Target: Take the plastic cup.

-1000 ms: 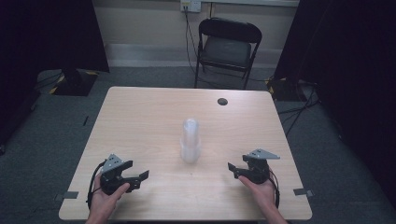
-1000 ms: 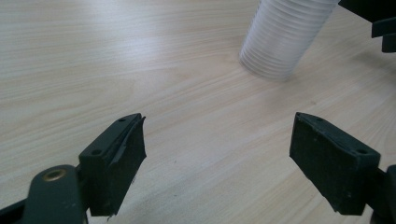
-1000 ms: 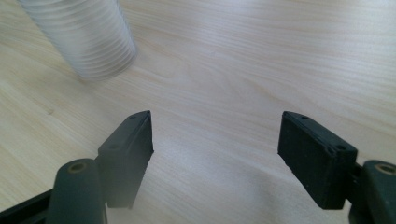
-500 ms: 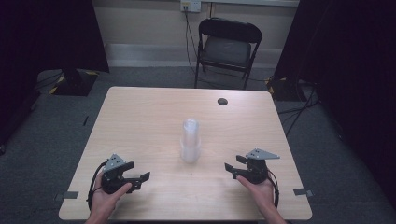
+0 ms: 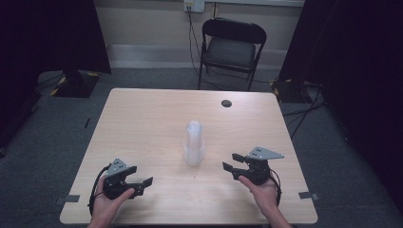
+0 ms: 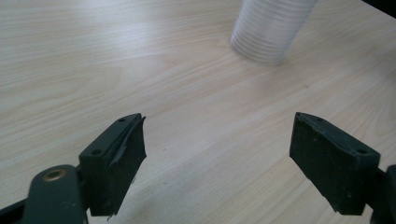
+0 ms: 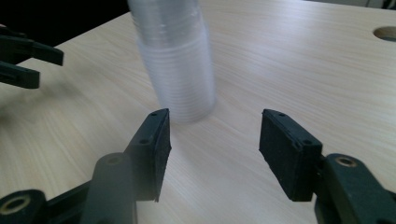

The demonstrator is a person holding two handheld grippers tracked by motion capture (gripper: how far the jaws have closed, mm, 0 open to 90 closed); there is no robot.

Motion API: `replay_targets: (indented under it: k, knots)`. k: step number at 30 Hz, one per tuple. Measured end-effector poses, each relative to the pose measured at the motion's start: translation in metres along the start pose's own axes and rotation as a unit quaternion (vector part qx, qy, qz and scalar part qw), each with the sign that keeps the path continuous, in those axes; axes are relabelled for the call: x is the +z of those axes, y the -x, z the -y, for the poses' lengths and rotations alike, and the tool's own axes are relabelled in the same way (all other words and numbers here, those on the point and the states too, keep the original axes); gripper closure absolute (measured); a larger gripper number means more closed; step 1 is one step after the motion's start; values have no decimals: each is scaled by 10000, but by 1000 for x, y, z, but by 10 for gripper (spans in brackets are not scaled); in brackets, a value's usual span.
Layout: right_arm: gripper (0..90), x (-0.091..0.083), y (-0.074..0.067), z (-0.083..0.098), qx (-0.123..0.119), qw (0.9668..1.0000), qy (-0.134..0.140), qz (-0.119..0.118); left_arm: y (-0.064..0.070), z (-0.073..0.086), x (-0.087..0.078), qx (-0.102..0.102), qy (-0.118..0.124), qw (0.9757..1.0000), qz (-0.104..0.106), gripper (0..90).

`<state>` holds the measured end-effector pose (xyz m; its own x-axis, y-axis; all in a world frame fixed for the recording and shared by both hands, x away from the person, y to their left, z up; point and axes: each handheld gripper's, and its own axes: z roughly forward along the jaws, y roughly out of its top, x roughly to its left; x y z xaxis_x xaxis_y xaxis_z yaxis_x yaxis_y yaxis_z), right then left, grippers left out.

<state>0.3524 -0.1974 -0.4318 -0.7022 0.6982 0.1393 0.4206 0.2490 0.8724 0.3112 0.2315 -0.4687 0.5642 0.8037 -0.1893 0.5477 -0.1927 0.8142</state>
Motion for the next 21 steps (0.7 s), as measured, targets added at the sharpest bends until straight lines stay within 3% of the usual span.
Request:
replay_targets:
  k: [3, 6, 13, 16, 21]
  knots:
    - [457, 8, -4, -9, -79, 9999, 26, -145, 0, 0, 1, 48, -5, 10000, 10, 196]
    - [450, 13, -7, -15, -145, 9998, 95, -52, -1, -1, 1, 45, -10, 10000, 5, 197]
    - [387, 19, -13, -27, -117, 9997, 105, -208, -1, 1, -1, 31, -20, 10000, 7, 198]
    - [327, 23, -15, -36, -119, 9992, 276, -263, -2, 0, -1, -9, -25, 10000, -19, 200]
    - [301, 28, -18, -47, -187, 9987, 358, -305, -1, 0, 0, 30, -84, 10000, -16, 201]
